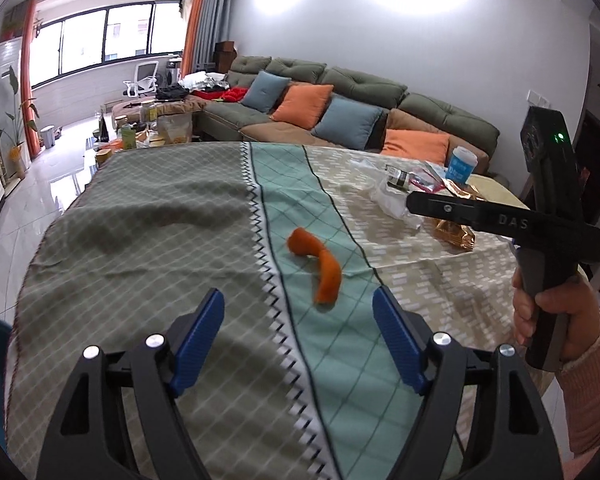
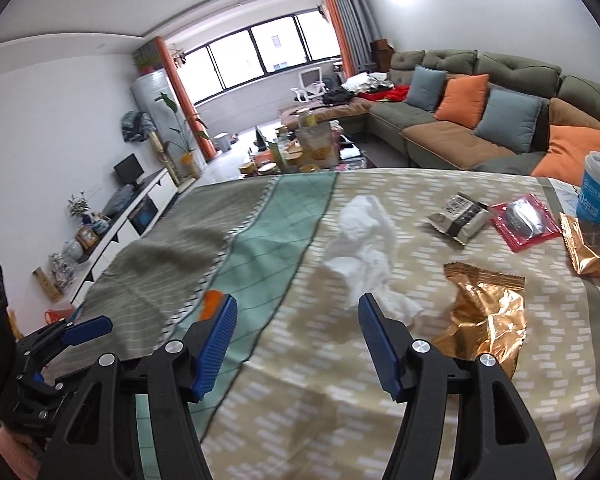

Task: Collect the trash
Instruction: 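Grasp the orange peel with the left tool while the right tool grasps the white tissue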

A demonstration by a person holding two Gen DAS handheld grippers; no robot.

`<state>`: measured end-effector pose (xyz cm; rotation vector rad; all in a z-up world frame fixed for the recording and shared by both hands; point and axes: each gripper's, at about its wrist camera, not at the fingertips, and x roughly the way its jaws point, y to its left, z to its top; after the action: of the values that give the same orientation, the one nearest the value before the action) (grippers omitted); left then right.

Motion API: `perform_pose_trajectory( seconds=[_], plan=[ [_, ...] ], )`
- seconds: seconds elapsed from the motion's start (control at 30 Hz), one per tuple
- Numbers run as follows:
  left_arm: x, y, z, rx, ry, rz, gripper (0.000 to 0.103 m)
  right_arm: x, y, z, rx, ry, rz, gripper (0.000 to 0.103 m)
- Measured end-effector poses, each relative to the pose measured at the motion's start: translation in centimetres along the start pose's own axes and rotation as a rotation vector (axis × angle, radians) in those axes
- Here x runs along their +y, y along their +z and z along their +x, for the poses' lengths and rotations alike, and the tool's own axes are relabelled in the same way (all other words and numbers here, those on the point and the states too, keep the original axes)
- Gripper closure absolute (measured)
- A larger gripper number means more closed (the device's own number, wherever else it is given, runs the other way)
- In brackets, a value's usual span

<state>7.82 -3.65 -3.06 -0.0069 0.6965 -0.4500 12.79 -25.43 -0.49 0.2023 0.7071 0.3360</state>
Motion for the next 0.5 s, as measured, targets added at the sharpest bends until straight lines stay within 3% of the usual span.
perform_pose_trajectory(
  seconds=[0.3,0.5],
  plan=[
    [-0.9,1.4,2.6,0.049,-0.025,0.014,0.04,-1.8,1.1,2.1,0.021,-0.031,0.018,0.04],
    [-1.3,2.1,4.7,0.097,-0.05,0.011,0.058,-2.1,1.5,2.7,0.026,-0.03,0.026,0.04]
  ],
)
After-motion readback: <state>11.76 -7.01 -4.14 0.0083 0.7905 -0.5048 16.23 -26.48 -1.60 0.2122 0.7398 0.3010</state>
